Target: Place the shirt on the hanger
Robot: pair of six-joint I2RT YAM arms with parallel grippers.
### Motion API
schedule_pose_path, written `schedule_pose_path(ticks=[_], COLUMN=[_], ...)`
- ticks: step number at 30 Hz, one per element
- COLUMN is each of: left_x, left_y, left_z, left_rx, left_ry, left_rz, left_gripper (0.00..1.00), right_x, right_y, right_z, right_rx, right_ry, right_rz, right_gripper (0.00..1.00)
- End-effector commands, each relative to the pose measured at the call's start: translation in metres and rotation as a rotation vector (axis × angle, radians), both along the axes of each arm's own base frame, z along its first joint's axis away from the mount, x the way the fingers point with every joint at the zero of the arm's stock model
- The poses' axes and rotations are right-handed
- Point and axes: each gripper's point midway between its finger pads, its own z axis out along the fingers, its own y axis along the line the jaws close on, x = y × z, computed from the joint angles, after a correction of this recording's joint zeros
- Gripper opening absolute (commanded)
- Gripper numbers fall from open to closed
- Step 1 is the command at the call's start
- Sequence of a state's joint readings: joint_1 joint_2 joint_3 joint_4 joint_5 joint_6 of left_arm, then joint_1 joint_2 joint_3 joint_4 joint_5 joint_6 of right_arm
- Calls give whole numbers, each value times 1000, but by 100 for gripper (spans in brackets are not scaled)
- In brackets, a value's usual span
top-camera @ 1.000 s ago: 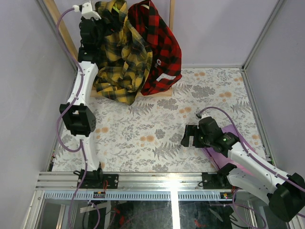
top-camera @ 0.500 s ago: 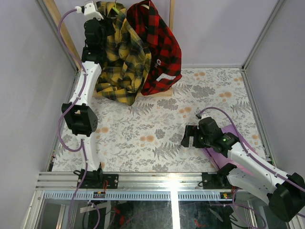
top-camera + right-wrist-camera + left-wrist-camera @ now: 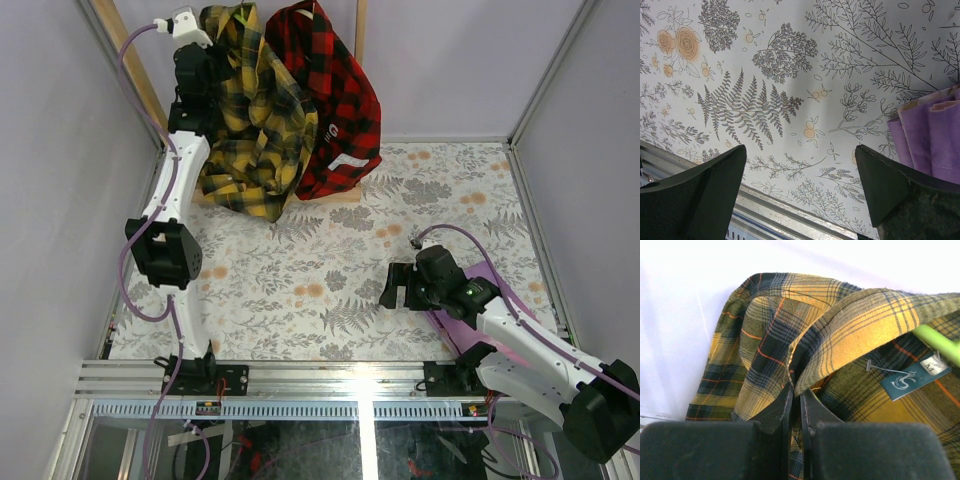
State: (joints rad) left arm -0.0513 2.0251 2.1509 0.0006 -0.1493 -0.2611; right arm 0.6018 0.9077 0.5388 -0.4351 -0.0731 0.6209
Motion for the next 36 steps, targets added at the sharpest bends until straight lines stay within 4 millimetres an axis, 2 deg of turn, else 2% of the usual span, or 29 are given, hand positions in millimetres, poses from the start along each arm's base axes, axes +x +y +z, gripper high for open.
schedule_pose_path(ticks=[1,7,14,15,17,18,20,22,25,29,33,36], left_x=[-12,-22,-29,-31,-35,-37,-44,-52,-70,-107,-149,-181], left_y=[9,-2,2,2,1,0,-3,-6,-11,-22,-21,-18], left_z=[5,-1,-4,-4,-2,2,13,28,54,79,74,57], left_rx=[86,210,229,227,225,222,215,206,176,104,11,-83], left_ry=[13,29,31,25,16,9,-13,-44,-90,-151,-166,-159], left_rz=[59,62,84,84,79,74,59,41,9,-52,-65,-63], left_gripper=[0,2,7,12,34,42,57,68,78,89,94,96], right_x=[2,3,3,3,3,3,2,2,3,5,9,11], right_y=[6,8,8,8,9,9,8,8,7,5,3,2], right_z=[5,6,7,8,9,9,8,9,12,17,25,30], right_rx=[29,36,38,41,46,46,43,42,38,35,34,35], right_ry=[-16,-15,-14,-16,-18,-17,-15,-17,-28,-55,-92,-116], right_rz=[18,22,24,23,22,22,26,28,26,25,23,17], right_gripper=[98,98,98,98,98,98,98,98,98,98,98,99])
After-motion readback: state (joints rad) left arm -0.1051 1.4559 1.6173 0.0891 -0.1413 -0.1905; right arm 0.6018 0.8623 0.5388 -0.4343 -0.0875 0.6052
